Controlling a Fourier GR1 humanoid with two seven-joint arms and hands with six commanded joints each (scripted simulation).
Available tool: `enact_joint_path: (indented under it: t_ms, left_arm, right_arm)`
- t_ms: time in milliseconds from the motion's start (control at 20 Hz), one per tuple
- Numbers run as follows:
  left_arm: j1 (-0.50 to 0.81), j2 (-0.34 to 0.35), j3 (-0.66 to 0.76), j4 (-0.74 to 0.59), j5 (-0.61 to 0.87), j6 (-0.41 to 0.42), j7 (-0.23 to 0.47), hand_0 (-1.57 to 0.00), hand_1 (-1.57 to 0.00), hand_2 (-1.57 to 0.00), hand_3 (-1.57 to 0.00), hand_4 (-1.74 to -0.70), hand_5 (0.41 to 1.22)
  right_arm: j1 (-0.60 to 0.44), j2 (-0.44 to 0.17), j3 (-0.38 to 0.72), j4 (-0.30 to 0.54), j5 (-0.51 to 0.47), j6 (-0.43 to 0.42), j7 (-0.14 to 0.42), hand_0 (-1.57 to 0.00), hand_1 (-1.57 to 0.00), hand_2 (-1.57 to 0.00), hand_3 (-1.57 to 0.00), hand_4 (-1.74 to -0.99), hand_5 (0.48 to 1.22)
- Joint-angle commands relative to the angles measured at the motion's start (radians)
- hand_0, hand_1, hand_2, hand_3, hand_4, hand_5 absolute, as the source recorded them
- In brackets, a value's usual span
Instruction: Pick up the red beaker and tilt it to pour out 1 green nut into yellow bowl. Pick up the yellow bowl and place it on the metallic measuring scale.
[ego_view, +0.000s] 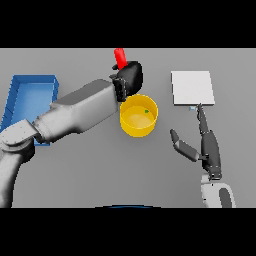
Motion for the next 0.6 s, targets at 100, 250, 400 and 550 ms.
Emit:
enact_joint_path:
  t_ms: [100,250,400,550]
  left_arm:
    - [-0.069,0.002,0.022,0.013,0.028,-0.017,-0.026,-1.57,-1.57,-1.57,-1.57,-1.73,1.221]
    - [-0.153,0.04,0.067,0.065,0.057,0.027,-0.034,-1.57,-1.57,-1.4,-1.51,-1.68,1.221]
    - [-0.237,0.095,0.134,0.124,0.112,0.074,-0.058,-1.57,-1.57,-1.48,-1.15,-1.7,1.221]
    - [-0.301,0.1,0.229,0.246,0.197,0.069,-0.007,-1.57,-1.57,-1.53,-1.35,-1.71,1.221]
  right_arm:
    - [-0.003,-0.008,-0.007,-0.009,-0.014,0.01,-0.007,0.0,0.0,0.0,0.0,-1.206,0.592]
    - [0.006,-0.006,-0.002,-0.003,-0.006,0.006,-0.023,0.0,0.0,0.0,0.0,-1.201,0.592]
    - [-0.008,-0.005,-0.013,0.005,-0.036,0.02,-0.024,0.0,0.0,0.0,0.0,-1.183,0.596]
    - [-0.015,0.003,-0.018,0.004,-0.068,0.035,-0.026,0.0,0.0,0.0,0.0,-1.183,0.595]
